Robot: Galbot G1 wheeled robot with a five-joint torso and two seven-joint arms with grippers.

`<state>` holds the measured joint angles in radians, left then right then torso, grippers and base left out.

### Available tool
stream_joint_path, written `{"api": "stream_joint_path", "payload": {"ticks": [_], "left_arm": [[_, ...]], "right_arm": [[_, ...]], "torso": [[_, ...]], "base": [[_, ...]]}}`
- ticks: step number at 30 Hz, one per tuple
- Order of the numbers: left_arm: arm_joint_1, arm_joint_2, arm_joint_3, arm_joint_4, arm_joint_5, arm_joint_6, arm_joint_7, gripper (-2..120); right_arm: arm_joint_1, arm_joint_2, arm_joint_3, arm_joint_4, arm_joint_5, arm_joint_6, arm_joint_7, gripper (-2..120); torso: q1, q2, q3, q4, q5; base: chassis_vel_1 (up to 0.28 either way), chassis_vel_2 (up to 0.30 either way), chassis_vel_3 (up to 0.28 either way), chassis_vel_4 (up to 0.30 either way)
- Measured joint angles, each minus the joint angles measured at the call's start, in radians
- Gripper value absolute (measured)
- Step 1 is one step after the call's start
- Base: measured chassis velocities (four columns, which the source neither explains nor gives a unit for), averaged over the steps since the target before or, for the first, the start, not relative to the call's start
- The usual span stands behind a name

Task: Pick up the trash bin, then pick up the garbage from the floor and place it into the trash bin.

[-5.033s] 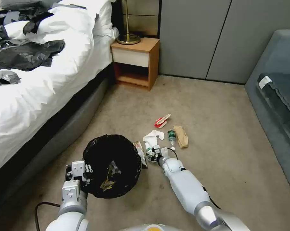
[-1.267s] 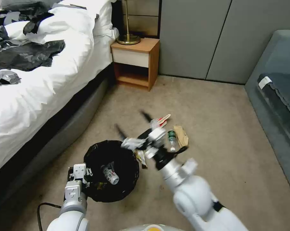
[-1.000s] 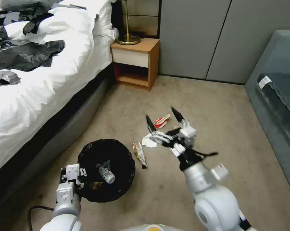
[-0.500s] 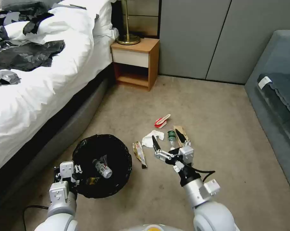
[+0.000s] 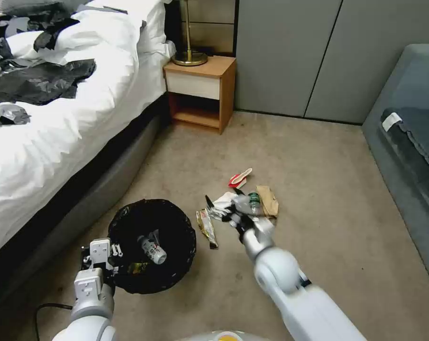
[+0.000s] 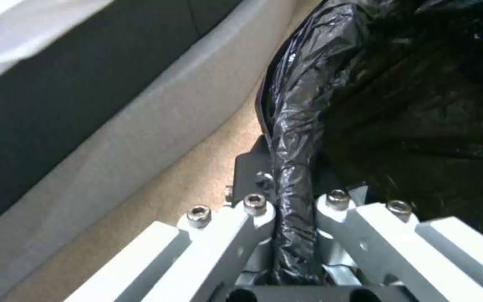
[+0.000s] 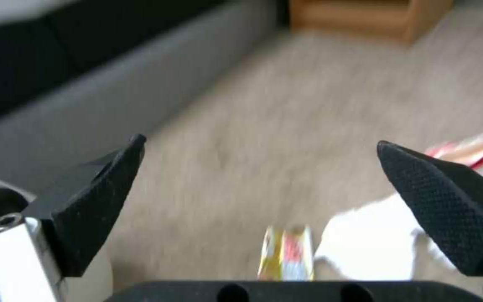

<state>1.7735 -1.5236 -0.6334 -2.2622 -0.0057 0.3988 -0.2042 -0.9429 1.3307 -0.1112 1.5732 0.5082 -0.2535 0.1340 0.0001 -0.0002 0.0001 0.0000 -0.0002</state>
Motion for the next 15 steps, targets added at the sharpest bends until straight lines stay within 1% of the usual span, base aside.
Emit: {"api": "stream_joint_path", "payload": {"ticks": [2,3,4,6,7,8,9,10,11,13,14,15], "left_arm": [[-0.005,-0.005,-0.001,0.007,-0.001,-0.001,0.000,1],[-0.005,-0.005,-0.001,0.007,-0.001,-0.001,0.000,1],[-0.009,-0.008,-0.005,0.010,-0.004,-0.002,0.000,1],[-0.010,-0.008,-0.007,0.011,-0.005,-0.002,-0.001,1],[-0.010,-0.008,-0.007,0.011,-0.005,-0.002,-0.001,1],[-0.009,-0.009,-0.007,0.011,-0.004,-0.002,-0.001,1],[-0.009,-0.009,-0.007,0.011,-0.003,-0.002,-0.001,1],[-0.008,-0.012,-0.007,0.011,0.000,-0.001,-0.001,1],[-0.008,-0.012,-0.007,0.011,0.000,-0.001,-0.001,1],[-0.001,-0.018,-0.005,0.009,0.009,-0.001,-0.002,1],[0.002,-0.019,-0.003,0.009,0.012,-0.001,-0.002,1],[0.002,-0.019,-0.003,0.009,0.012,-0.001,-0.002,1]], "right_arm": [[0.070,0.016,-0.055,-0.092,0.048,-0.046,0.023,100],[0.070,0.016,-0.055,-0.092,0.048,-0.046,0.023,100],[0.133,0.030,-0.098,-0.170,0.073,-0.071,0.034,100],[0.205,0.048,-0.139,-0.277,0.077,-0.076,0.027,100],[0.205,0.048,-0.139,-0.277,0.077,-0.076,0.027,100],[0.244,0.062,-0.160,-0.362,0.070,-0.075,0.013,100],[0.256,0.069,-0.168,-0.398,0.063,-0.073,0.005,100],[0.282,0.088,-0.177,-0.491,0.037,-0.060,-0.023,100],[0.282,0.088,-0.177,-0.491,0.037,-0.060,-0.023,100],[0.308,0.126,-0.165,-0.622,-0.011,-0.026,-0.071,100],[0.313,0.140,-0.155,-0.659,-0.030,-0.015,-0.085,100],[0.313,0.140,-0.155,-0.659,-0.030,-0.015,-0.085,100]], "torso": [[0.000,0.000,0.000,0.0001,0.0001],[0.000,0.000,0.000,0.0001,0.0001],[0.000,0.000,0.000,0.0000,0.0001],[0.000,0.000,0.000,0.0003,0.0002],[0.000,0.000,0.000,0.0003,0.0002],[0.000,0.000,0.000,0.0002,0.0000],[0.000,0.000,0.000,0.0001,0.0000],[0.000,0.000,0.000,0.0001,0.0001],[0.000,0.000,0.000,0.0001,0.0001],[0.000,0.000,0.000,-0.0002,0.0000],[0.000,0.000,0.000,-0.0001,0.0004],[0.000,0.000,0.000,-0.0001,0.0004]], "base": [[0.000,0.000,0.000,0.000],[0.000,0.000,0.000,0.000],[0.000,0.000,0.000,0.000],[0.000,0.000,0.000,0.000],[0.000,0.000,0.000,0.000],[0.000,0.000,0.000,0.000],[0.000,0.000,0.000,0.000],[0.000,0.000,0.000,0.000],[0.000,0.000,0.000,0.000],[0.000,0.000,0.000,0.000],[0.000,0.000,0.000,0.000],[0.000,0.000,0.000,0.000]]}}
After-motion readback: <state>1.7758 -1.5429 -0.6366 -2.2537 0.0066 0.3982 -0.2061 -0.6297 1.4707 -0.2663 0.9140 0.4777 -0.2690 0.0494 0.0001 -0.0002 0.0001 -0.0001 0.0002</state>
